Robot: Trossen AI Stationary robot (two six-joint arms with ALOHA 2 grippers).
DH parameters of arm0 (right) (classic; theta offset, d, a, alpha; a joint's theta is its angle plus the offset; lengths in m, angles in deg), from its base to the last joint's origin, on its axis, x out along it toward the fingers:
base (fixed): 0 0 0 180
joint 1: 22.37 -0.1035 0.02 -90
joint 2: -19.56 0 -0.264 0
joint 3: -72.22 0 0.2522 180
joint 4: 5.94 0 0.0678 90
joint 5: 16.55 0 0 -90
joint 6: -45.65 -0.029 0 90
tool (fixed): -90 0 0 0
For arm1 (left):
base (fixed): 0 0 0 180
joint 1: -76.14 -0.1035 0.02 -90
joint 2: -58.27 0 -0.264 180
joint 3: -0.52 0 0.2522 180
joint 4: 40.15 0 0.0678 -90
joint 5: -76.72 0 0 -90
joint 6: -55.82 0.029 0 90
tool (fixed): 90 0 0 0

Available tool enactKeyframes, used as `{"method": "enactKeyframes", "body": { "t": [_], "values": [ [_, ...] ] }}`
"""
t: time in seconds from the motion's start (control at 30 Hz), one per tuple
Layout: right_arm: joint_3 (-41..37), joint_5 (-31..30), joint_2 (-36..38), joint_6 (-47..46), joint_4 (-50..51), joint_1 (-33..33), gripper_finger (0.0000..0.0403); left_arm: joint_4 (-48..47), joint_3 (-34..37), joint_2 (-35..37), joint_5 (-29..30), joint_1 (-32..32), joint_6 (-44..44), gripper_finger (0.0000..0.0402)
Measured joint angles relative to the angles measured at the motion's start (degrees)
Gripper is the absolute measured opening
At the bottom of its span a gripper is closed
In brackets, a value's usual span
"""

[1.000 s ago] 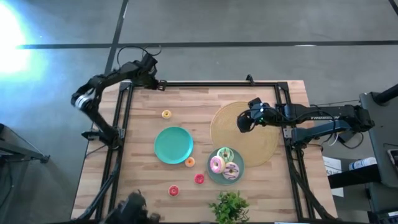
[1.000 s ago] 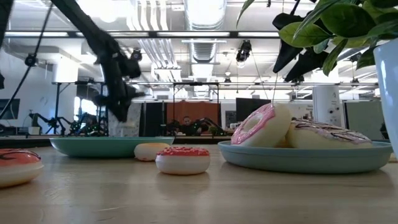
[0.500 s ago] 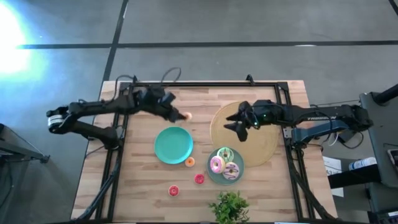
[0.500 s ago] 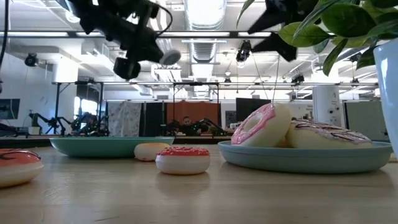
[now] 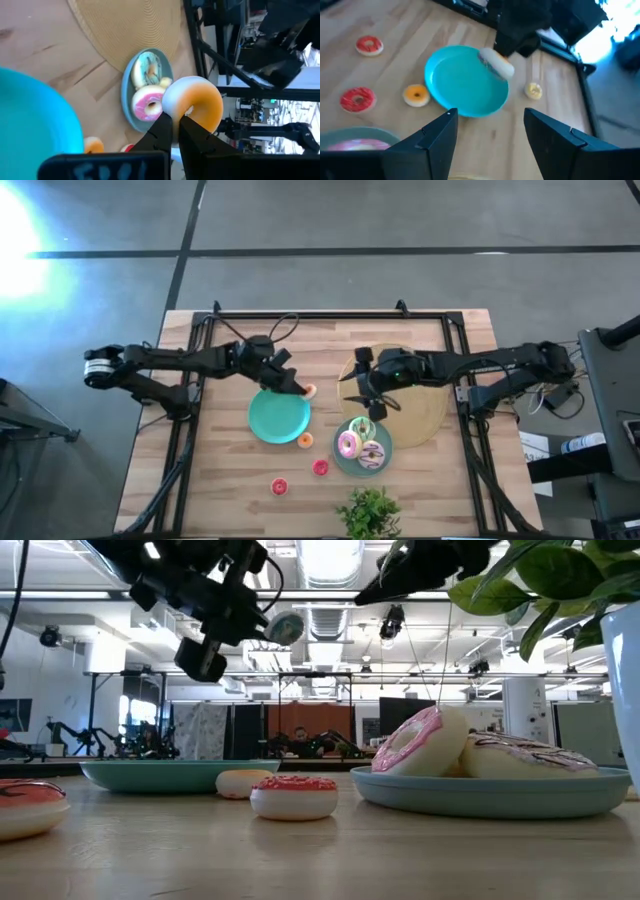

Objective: Pick & Place donuts
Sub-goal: Put the small blue donut on the green plate

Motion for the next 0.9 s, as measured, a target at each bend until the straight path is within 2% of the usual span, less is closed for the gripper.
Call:
{"method": "enactKeyframes", "body": {
  "t": [0.2, 0.33, 0.53, 0.9],
  "values": [
    [6.9, 0.0, -6.3, 15.1, 2.0, -0.5, 0.0219, 4.2, -2.2, -2.7, -1.1, 0.0, -2.4, 0.0],
    [12.4, -0.8, -10.9, 20.9, 6.0, -0.6, 0.0219, 5.6, -3.8, -4.6, -1.8, 0.2, -2.9, 0.0],
    [17.6, -3.8, -13.9, 22.4, 9.8, -0.8, 0.0219, 5.7, -4.8, -6.4, -3.6, 0.2, -2.7, 0.0],
    [17.3, -3.9, -14.5, 25.4, 11.0, -1.2, 0.0219, 7.1, -5.3, -6.9, -4.1, 0.1, -2.7, 0.0]
  ]
}}
